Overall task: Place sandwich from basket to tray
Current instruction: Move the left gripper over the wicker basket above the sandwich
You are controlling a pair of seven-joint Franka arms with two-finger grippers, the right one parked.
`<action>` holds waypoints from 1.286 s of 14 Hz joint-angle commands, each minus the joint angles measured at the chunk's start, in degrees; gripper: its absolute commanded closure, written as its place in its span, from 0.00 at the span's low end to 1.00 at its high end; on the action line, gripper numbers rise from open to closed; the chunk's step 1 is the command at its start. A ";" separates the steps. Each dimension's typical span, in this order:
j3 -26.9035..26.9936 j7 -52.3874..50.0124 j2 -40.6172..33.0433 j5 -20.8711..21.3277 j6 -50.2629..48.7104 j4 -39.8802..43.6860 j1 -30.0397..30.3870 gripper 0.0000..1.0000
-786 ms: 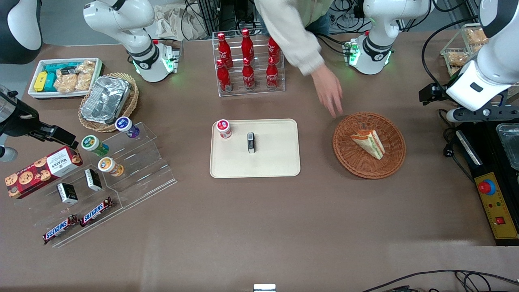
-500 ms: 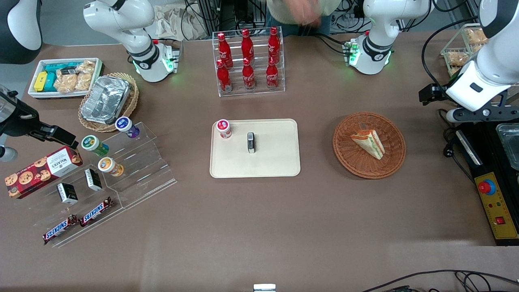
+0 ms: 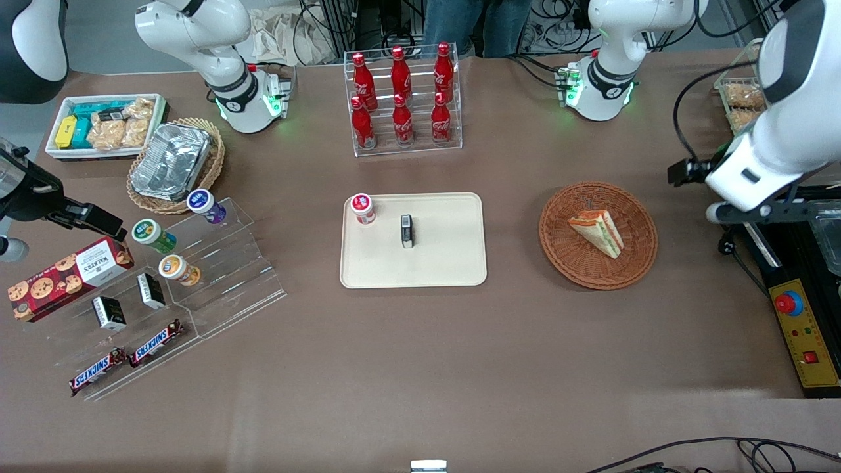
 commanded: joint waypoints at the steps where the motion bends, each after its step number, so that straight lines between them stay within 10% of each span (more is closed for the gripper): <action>1: -0.46 -2.55 -0.50 0.27 3.05 -2.80 -0.01 0.01; 9: -0.02 -3.43 -11.65 -2.37 22.71 -24.92 1.66 0.01; 18: -0.64 -28.09 -10.18 -2.37 42.16 -39.19 -1.23 0.01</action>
